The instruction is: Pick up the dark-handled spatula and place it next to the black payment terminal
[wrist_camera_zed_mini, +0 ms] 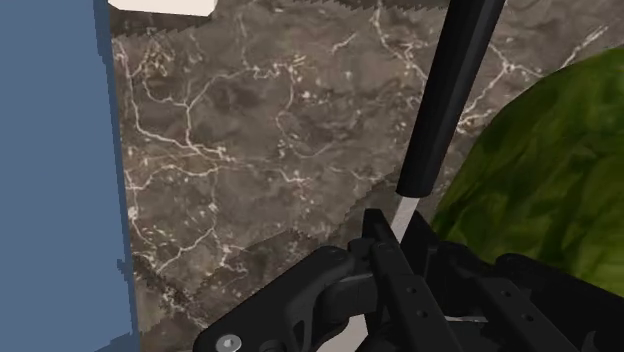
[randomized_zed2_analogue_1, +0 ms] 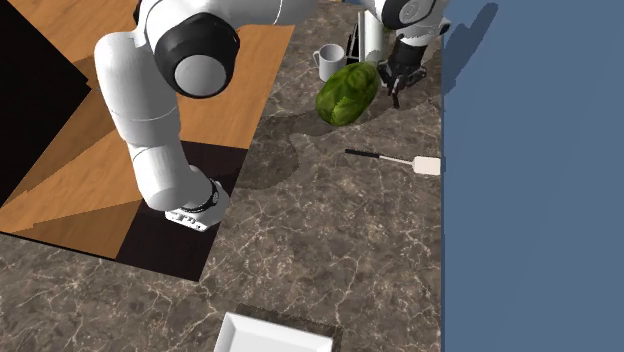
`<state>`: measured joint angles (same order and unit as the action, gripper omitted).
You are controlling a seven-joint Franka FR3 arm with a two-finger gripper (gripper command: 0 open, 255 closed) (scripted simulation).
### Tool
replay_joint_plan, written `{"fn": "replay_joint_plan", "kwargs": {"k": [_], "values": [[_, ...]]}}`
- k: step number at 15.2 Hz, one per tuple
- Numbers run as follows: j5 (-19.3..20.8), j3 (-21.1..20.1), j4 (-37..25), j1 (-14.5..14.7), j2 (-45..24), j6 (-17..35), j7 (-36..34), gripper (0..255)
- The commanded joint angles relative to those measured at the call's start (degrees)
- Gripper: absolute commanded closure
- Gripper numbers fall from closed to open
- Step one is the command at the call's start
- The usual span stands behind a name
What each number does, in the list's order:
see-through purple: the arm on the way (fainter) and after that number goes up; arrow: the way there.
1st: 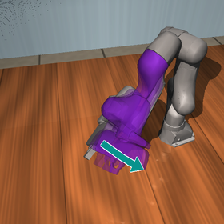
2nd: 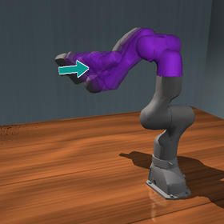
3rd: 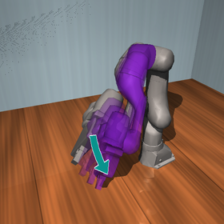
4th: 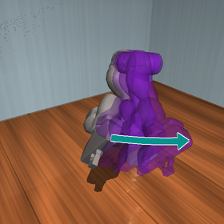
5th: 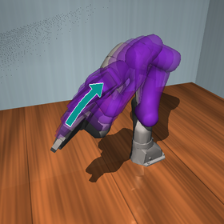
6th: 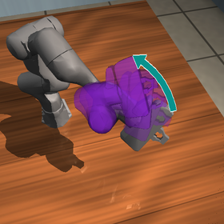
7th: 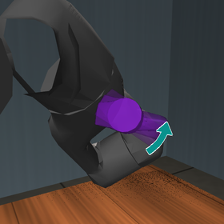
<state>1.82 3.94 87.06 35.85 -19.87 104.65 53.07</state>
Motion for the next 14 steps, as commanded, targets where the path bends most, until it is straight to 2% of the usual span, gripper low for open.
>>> {"fn": "replay_joint_plan", "kwargs": {"k": [1,6,9,14], "values": [[-0.1,-0.6,-5.1,1.1,-3.6,-1.6,-1.8,255],[-0.2,-1.8,-22.7,3.8,-14.7,-8.2,-5.5,255],[-0.3,-2.3,-39.7,5.3,-24.9,-15.2,-7.4,255],[-0.2,-2.3,-33.3,5.4,-23.4,-10.3,-7.6,255]]}}
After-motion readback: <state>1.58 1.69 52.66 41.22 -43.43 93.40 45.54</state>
